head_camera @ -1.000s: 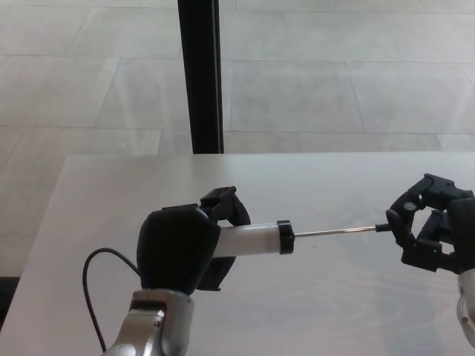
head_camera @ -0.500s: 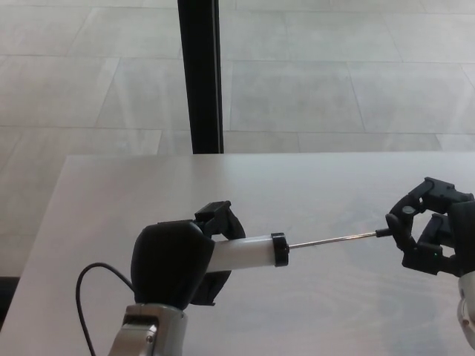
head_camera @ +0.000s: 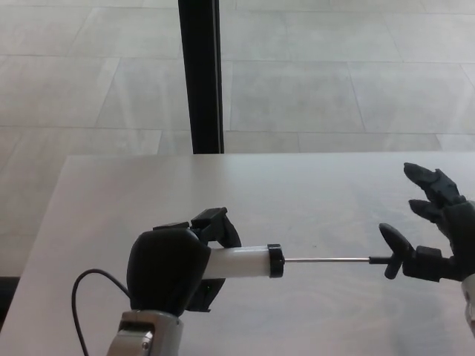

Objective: The robot uses its left hand to lift the air pump kept on the middle of the desk and use the right hand to pull out the handle

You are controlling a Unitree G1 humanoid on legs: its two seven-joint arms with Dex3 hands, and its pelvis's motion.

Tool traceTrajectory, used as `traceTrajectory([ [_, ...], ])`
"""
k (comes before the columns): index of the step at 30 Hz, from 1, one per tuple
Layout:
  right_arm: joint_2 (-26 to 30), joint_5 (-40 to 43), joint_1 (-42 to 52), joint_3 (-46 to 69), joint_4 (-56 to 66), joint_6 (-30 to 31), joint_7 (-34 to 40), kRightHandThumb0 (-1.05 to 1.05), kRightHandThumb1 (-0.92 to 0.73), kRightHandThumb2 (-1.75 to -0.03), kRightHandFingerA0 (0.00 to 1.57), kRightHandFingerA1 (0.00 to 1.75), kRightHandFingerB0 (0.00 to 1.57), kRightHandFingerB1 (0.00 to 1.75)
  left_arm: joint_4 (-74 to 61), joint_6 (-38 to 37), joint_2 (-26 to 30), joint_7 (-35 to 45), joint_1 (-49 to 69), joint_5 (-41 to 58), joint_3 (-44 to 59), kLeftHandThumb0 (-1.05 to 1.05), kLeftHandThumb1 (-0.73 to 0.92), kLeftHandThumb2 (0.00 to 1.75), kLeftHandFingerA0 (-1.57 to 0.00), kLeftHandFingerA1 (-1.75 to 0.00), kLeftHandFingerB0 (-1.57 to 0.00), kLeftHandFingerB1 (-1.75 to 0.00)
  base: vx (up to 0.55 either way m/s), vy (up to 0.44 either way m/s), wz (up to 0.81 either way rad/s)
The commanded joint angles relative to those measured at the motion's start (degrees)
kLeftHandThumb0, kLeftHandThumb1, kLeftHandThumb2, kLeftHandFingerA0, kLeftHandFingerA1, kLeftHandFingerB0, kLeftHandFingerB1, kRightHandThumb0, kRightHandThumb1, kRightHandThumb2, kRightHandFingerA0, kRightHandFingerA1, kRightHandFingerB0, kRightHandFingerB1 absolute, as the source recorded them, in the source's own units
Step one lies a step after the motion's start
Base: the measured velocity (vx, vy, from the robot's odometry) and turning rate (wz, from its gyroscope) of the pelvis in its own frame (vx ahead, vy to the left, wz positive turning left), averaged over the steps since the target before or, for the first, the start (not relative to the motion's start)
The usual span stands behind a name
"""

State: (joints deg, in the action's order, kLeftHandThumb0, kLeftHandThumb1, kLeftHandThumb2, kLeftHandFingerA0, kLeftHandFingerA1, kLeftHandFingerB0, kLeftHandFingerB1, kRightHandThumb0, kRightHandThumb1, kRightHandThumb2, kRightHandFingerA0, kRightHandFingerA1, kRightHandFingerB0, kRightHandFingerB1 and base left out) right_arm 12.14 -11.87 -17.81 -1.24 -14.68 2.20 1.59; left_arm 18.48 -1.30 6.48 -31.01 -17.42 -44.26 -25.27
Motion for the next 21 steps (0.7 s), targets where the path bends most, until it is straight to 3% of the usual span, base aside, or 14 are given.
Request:
traceTrajectory([
  [1,6.7,-0.4,-0.3,-4.1,1.8,5.8,-12.5,-1.05,-0.65,-0.63,0.00,0.00,0.00,0.00,0.3,1.3,0.5,-0.3,0.4,-1.8,-0.3,-0.12,0.44,1.23,-0.83,-1.75,-0.74,-1.52,0.00,0.000,0.00],
  [8,8.9,2.8,0.0,-2.7,3.6,8.4,-15.0,-1.05,-0.66,-0.61,0.00,0.00,0.00,0.00,-1.8,7.6,0.0,9.7,0.6,-0.2,-0.2,-0.16,0.53,1.22,-0.84,-1.75,-0.75,-1.63,0.00,0.000,0.00],
  [9,9.1,2.9,0.1,-2.3,3.4,7.8,-14.8,-1.05,-0.67,-0.62,0.00,0.00,0.00,0.00,-2.3,9.4,0.1,12.8,0.5,-0.1,-0.5,-0.13,0.50,1.25,-0.88,-1.75,-0.76,-1.63,0.00,0.000,0.00],
  [10,9.1,3.1,0.2,-2.0,3.1,7.2,-14.5,-1.05,-0.67,-0.61,0.00,0.00,0.00,0.00,-2.6,10.6,0.5,15.7,0.3,-0.1,-1.0,-0.17,0.50,1.19,-1.22,-1.47,-0.99,-1.32,0.00,0.000,0.00],
  [11,9.0,3.0,0.0,-1.8,2.5,6.5,-14.0,-1.05,-0.58,-0.81,0.00,0.00,0.00,0.00,-3.0,12.4,1.3,20.3,-0.2,-0.1,-1.6,-0.10,0.55,1.14,-0.93,-1.75,-0.74,-1.63,0.00,0.000,0.00],
  [12,8.8,3.1,-0.1,-1.4,2.3,6.4,-13.6,-1.04,-0.58,-0.82,0.00,0.00,0.00,0.00,-3.3,14.5,1.6,23.6,-0.5,-0.5,-2.1,-0.23,0.56,1.13,-1.20,-1.42,-0.98,-1.28,0.00,0.000,0.00],
  [13,8.4,3.4,-0.1,-0.9,2.2,6.2,-13.0,-1.04,-0.60,-0.82,0.00,0.00,0.00,0.00,-3.9,17.6,1.8,27.9,-0.7,-1.0,-2.8,-0.13,0.62,1.00,-0.88,-1.75,-0.75,-1.49,0.00,0.000,0.00],
  [14,8.2,3.5,-0.2,-0.7,2.1,6.0,-12.7,-1.04,-0.60,-0.82,0.00,0.00,0.00,0.00,-4.7,19.1,2.0,30.3,-0.5,-0.7,-3.0,-0.13,0.62,1.00,-0.88,-1.75,-0.75,-1.49,0.00,0.000,0.00],
  [15,7.7,4.0,-0.2,0.0,2.7,7.0,-12.2,-1.02,-0.60,-0.83,0.00,0.00,0.00,0.00,-4.2,19.7,1.8,30.8,-0.1,-0.6,-3.2,-0.14,0.63,0.96,-0.85,-1.73,-0.78,-1.38,0.00,0.000,0.00],
  [16,7.4,4.4,-0.1,0.5,2.6,6.4,-11.7,-1.01,-0.61,-0.83,0.00,0.00,0.00,0.00,-4.3,22.6,2.2,34.7,-0.5,-2.6,-4.7,-0.18,0.65,0.89,-0.80,-1.53,-0.77,-1.05,0.00,0.000,0.00],
  [17,7.4,4.5,-0.1,0.6,2.6,6.3,-11.7,-1.01,-0.61,-0.83,0.00,0.00,0.00,0.00,-4.3,23.0,2.3,35.2,-0.6,-2.8,-4.9,-0.18,0.65,0.89,-0.80,-1.53,-0.77,-1.05,0.00,0.000,0.00],
  [19,7.0,5.1,0.1,1.5,2.5,5.6,-11.0,-1.01,-0.65,-0.85,0.00,0.00,0.00,0.00,-2.6,25.9,3.1,40.7,-1.6,-6.0,-7.9,-0.35,0.66,0.65,-0.77,-1.37,-0.43,-0.64,0.00,0.000,0.00],
  [20,6.7,5.4,-0.1,1.9,2.5,6.0,-10.7,-1.00,-0.64,-0.85,0.00,0.00,0.00,0.00,-2.6,29.4,2.9,45.4,-2.2,-4.5,-8.0,-0.58,0.47,0.83,-0.24,-0.65,-0.08,-0.46,0.00,0.000,0.00],
  [21,6.6,5.6,-0.2,2.1,2.6,6.4,-10.7,-1.00,-0.64,-0.85,0.00,0.00,0.00,0.00,-2.4,31.1,2.8,47.9,-2.5,-3.2,-7.9,-0.63,0.49,0.83,-0.04,-0.55,-0.02,-0.34,0.00,0.000,0.00],
])
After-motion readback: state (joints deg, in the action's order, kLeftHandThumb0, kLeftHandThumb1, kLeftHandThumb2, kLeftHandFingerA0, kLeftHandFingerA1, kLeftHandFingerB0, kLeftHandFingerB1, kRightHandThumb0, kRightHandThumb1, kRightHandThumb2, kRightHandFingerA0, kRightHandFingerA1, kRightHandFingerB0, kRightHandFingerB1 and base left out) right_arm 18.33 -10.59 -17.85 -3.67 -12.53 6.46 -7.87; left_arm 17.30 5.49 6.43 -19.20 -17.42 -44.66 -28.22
